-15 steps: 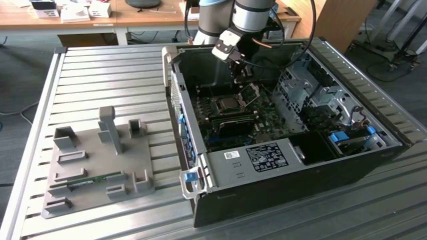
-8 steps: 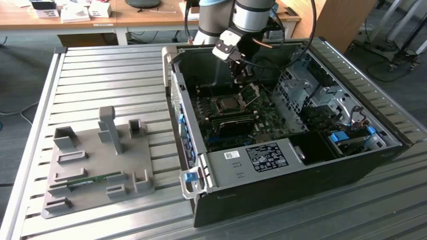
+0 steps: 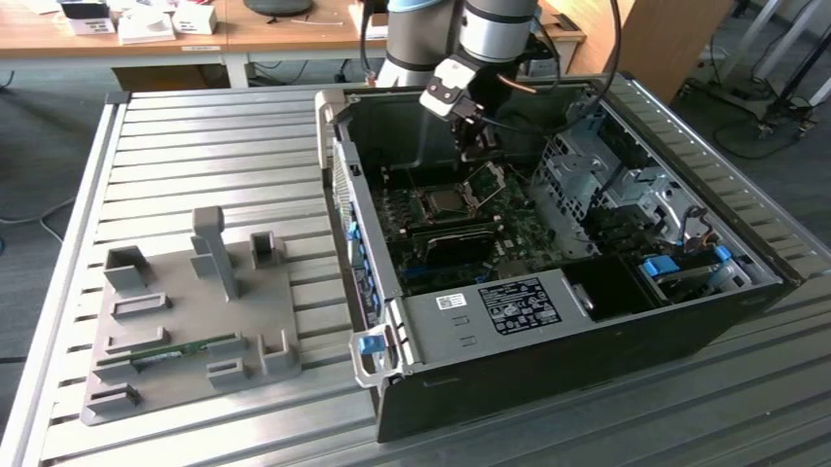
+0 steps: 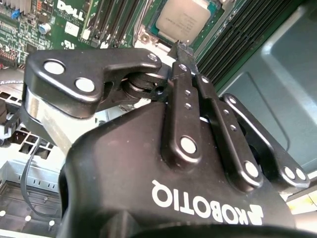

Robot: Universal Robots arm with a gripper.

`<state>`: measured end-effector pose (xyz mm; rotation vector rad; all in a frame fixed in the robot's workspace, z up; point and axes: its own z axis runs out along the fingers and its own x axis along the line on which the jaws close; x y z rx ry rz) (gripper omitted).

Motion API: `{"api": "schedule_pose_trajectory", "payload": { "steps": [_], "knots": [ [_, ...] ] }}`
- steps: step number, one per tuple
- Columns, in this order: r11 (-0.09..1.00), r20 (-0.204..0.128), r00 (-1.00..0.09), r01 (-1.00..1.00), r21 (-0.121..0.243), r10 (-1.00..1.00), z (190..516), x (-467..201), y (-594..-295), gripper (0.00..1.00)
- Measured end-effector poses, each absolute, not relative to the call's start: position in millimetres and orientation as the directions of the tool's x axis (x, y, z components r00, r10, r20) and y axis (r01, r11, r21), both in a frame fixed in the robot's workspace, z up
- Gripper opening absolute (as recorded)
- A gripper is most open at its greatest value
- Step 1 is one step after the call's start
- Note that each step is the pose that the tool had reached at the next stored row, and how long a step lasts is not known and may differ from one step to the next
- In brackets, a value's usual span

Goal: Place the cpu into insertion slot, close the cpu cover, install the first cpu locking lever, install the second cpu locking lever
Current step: 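Close the cpu cover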

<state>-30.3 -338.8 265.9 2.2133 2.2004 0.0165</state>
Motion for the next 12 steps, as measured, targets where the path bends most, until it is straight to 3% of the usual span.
{"api": "schedule_pose_trajectory", "payload": {
  "steps": [12],
  "knots": [
    [-0.006, -0.007, 0.006, 1.0, 0.022, 1.0, 268.1, -27.5, -338.8, 0.11]
  ]
}}
